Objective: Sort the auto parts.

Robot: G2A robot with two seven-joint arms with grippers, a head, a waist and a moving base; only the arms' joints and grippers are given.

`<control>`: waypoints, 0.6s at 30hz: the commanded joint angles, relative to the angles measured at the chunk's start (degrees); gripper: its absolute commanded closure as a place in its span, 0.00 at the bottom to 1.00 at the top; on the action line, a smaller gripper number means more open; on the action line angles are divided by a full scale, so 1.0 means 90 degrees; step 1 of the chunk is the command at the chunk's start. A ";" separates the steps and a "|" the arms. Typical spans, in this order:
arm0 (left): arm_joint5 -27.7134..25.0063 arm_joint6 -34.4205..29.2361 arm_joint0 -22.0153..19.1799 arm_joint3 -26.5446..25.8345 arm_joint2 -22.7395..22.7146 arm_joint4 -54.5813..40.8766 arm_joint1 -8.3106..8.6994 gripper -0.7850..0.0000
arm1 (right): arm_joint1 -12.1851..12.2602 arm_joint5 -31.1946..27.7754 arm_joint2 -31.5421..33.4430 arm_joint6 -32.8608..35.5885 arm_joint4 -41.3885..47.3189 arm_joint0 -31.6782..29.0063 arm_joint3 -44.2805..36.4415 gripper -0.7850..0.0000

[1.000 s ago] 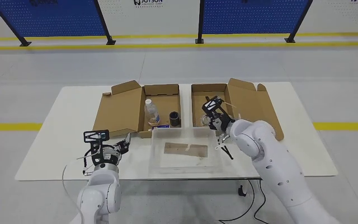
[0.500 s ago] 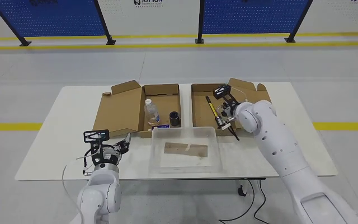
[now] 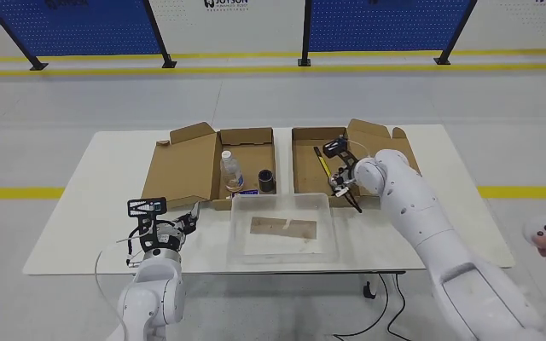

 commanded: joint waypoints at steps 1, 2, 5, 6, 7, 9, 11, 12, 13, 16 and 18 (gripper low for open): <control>0.0000 0.0000 0.0000 0.0000 0.0000 0.0000 0.0000 0.00 | -0.0089 -0.0105 -0.0067 -0.0100 0.0110 0.0129 0.0294 1.00; 0.0000 0.0000 0.0000 0.0000 0.0000 0.0000 0.0000 0.00 | -0.0134 -0.0158 -0.0108 -0.0138 0.0147 0.0182 0.0405 1.00; 0.0000 0.0000 0.0000 0.0000 0.0000 0.0000 0.0000 0.00 | -0.0264 -0.0262 -0.0231 -0.0216 0.0208 0.0326 0.0703 1.00; 0.0000 0.0000 0.0000 0.0000 0.0000 0.0000 0.0000 0.00 | -0.0307 -0.0302 -0.0273 -0.0235 0.0220 0.0366 0.0785 1.00; 0.0000 0.0000 0.0000 0.0000 0.0000 0.0000 0.0000 0.00 | -0.0349 -0.0365 -0.0314 -0.0233 0.0241 0.0401 0.0868 0.98; 0.0000 0.0000 0.0000 0.0000 0.0000 0.0000 0.0000 0.00 | -0.0426 -0.0421 -0.0373 -0.0259 0.0283 0.0476 0.1035 0.91; 0.0000 0.0000 0.0000 0.0000 0.0000 0.0000 0.0000 0.00 | -0.0494 -0.0508 -0.0427 -0.0307 0.0306 0.0537 0.1192 0.90; 0.0000 0.0000 0.0000 0.0000 0.0000 0.0000 0.0000 0.00 | -0.0529 -0.0536 -0.0456 -0.0321 0.0312 0.0562 0.1259 0.91; 0.0000 0.0000 0.0000 0.0000 0.0000 0.0000 0.0000 0.00 | -0.0562 -0.0563 -0.0484 -0.0330 0.0315 0.0585 0.1323 0.92; 0.0000 0.0000 0.0000 0.0000 0.0000 0.0000 0.0000 0.00 | -0.0651 -0.0649 -0.0546 -0.0389 0.0339 0.0639 0.1537 0.98; 0.0000 0.0000 0.0000 0.0000 0.0000 0.0000 0.0000 0.00 | -0.0706 -0.0692 -0.0593 -0.0387 0.0326 0.0674 0.1655 0.98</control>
